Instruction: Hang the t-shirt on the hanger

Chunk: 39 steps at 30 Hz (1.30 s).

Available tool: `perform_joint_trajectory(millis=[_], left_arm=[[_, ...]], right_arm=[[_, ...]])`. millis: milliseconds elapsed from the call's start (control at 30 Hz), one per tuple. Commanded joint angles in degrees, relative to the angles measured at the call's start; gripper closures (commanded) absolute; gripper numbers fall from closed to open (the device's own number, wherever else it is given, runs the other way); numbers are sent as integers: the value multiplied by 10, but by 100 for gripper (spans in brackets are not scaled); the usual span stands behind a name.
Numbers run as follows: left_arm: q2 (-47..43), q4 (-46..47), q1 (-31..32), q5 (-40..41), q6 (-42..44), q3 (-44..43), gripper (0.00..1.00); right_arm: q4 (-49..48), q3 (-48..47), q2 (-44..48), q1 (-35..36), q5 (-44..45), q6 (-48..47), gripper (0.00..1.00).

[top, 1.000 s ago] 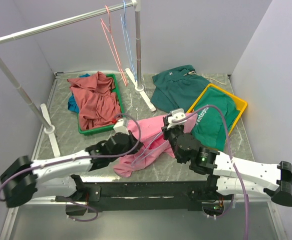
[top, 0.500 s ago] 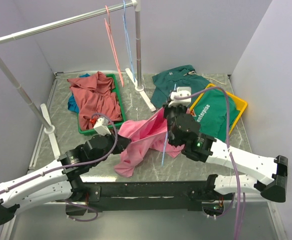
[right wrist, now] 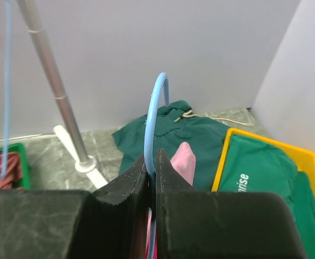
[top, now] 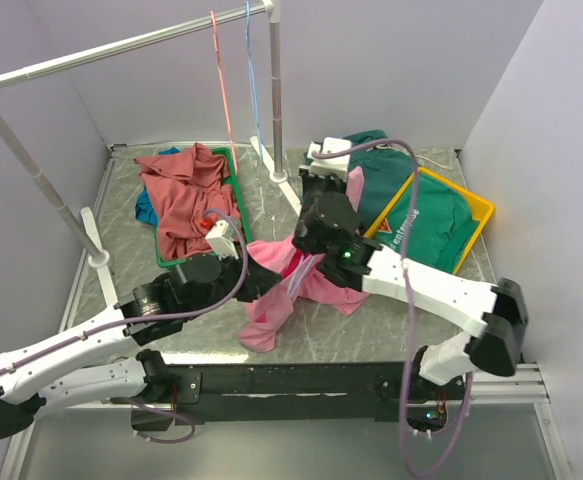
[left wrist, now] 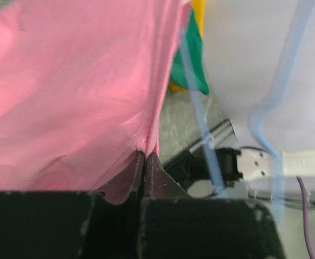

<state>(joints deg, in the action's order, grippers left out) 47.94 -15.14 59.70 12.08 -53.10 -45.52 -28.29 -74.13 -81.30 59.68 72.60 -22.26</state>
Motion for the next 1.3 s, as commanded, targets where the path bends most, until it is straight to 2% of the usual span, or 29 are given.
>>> perform_joint_trajectory(millis=[0,467,700,800,933,1033,1100,1167,1233,1267], left_arm=[[-10,-6,23,-43,17,-47,99],[-72,-73,35,-57,-1,-84,99],[-78,-55,35,-59,-9,-106,99],[-55,-34,35,-54,4,-137,99],[3,-24,35,-61,25,-232,98],[50,-28,35,-58,38,-293,96],[82,-37,35,-49,49,-320,94],[111,-48,34,-36,58,-359,92],[124,-58,33,-18,68,-384,84],[135,-59,29,-15,69,-390,84]], right_arm=[[-182,-31,-39,-26,53,-119,100],[-227,-53,-84,-86,59,-111,100],[-275,-42,-88,-84,72,-145,100],[-313,-48,-97,-74,74,-186,100],[-399,-80,-119,-62,73,-271,100],[-421,-117,-134,-57,73,-323,100],[-408,-145,-135,-54,71,-323,100],[-311,-183,-133,-52,64,-262,100],[-199,-210,-127,-52,55,-218,100],[-151,-244,-126,-54,50,-162,100]])
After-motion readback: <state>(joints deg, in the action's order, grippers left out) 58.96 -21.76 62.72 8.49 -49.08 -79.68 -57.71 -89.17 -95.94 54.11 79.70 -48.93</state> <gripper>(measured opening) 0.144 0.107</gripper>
